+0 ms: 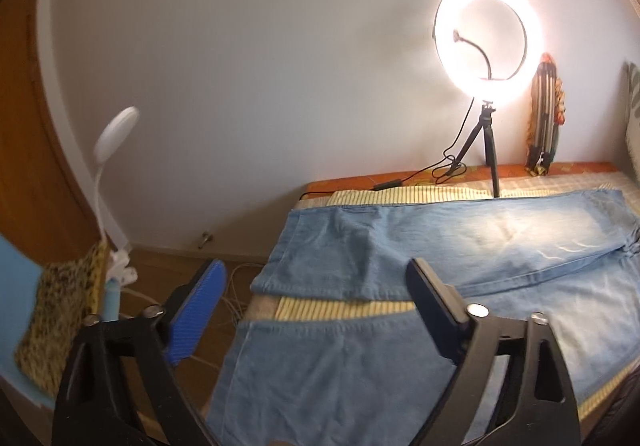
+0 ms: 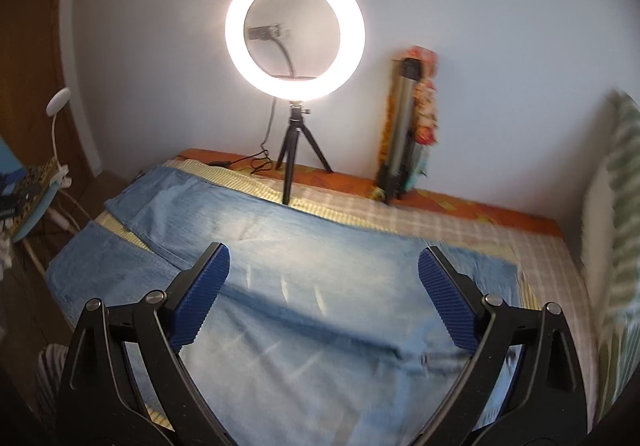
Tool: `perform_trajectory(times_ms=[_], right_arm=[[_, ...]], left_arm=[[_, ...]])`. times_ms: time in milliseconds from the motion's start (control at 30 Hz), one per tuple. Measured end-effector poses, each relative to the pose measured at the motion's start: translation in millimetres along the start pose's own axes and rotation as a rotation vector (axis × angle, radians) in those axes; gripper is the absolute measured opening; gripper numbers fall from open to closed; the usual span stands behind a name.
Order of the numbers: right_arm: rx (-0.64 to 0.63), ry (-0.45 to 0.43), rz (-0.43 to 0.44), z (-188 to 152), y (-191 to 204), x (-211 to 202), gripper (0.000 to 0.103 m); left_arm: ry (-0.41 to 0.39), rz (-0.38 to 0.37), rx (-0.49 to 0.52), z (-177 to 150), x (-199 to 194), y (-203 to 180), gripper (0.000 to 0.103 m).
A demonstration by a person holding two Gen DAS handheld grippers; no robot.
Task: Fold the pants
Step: 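Lower the right tool onto the jeans leg seam and close it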
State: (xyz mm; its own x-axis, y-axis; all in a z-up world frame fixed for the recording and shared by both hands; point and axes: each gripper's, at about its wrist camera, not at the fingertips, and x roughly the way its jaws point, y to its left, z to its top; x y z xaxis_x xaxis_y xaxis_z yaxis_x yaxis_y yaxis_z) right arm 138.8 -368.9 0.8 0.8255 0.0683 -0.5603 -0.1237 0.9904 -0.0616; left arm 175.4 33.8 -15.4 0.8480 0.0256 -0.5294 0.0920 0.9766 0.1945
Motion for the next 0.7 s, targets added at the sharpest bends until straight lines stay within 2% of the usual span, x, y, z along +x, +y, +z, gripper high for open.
perform_trajectory(times_ms=[100,200,333,467,667,700], right_arm=[[-0.059,0.042,0.045,19.8,5.9,42.0,0.097],[-0.152,0.098,0.077,32.5,16.0,94.2,0.089],[-0.182,0.19,0.136,32.3,17.4,156.3,0.083],[-0.197,0.273,0.184,25.7,13.4,208.4,0.069],[-0.217,0.368,0.252,17.5,8.3,277.8,0.058],[-0.22,0.385,0.267,16.5,9.0,290.4,0.055]], left_arm=[[0.051,-0.056,-0.021,13.6,31.7,3.2,0.075],[0.092,-0.097,-0.04,23.2,61.2,3.1,0.073],[0.132,-0.124,-0.043,29.9,95.4,-4.4,0.069],[0.168,-0.143,-0.031,31.6,127.0,-13.6,0.065],[0.252,-0.203,-0.008,27.5,181.5,-36.1,0.046],[0.268,-0.211,-0.005,25.1,191.4,-40.4,0.04]])
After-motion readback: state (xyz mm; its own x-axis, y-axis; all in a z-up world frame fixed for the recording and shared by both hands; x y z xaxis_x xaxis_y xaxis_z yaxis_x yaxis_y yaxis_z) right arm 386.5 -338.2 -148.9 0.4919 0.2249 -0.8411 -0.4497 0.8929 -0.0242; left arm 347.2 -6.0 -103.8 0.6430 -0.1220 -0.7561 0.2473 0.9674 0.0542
